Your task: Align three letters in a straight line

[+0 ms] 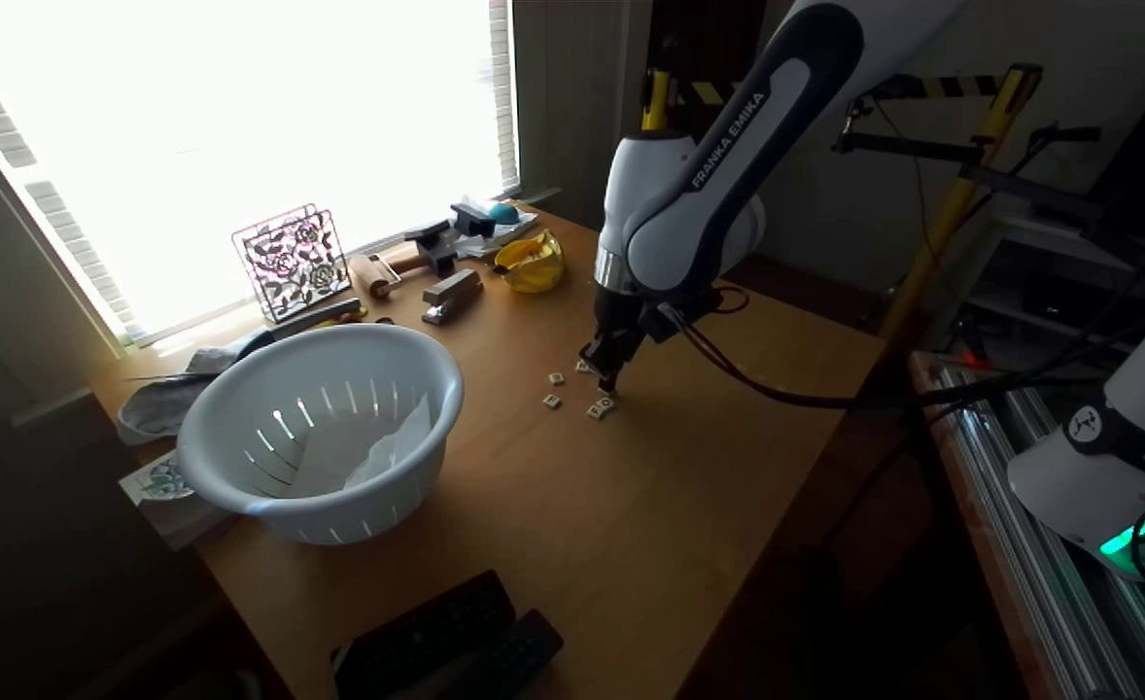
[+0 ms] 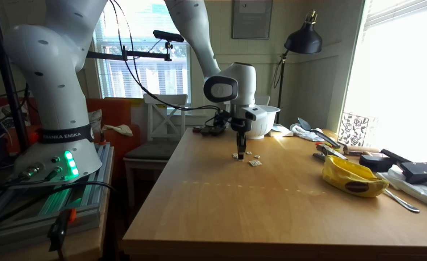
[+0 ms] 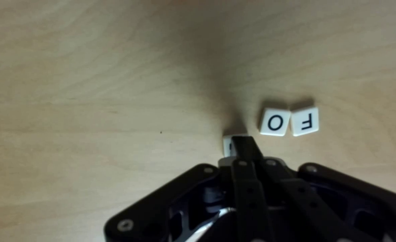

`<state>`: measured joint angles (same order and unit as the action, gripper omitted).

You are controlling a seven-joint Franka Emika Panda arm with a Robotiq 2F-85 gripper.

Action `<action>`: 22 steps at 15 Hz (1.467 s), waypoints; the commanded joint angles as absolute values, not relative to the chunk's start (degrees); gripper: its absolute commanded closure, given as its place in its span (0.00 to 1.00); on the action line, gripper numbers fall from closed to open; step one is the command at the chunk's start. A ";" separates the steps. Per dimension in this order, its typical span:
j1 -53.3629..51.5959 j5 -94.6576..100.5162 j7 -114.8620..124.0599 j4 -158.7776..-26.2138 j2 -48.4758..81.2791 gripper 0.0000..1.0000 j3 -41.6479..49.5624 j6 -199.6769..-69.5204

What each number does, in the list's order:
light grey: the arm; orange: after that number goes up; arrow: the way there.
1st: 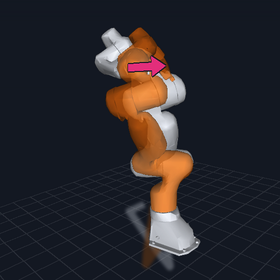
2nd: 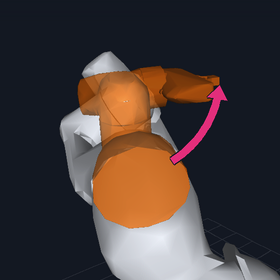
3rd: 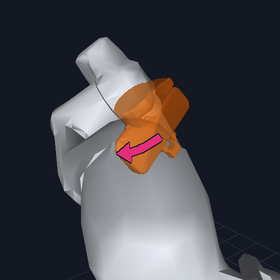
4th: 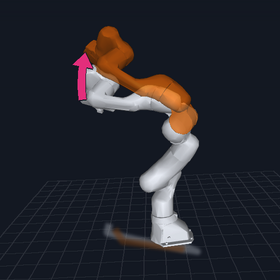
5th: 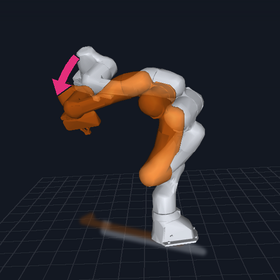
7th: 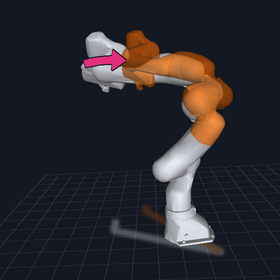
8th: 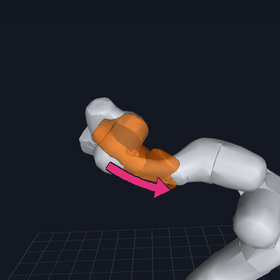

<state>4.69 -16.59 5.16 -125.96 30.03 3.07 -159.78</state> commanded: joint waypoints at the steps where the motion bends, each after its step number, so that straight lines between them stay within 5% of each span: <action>1: 5.64 -14.94 4.41 -127.92 29.86 1.00 2.26 -159.28; 22: 5.03 -14.09 4.34 -127.88 29.80 1.00 1.51 -158.90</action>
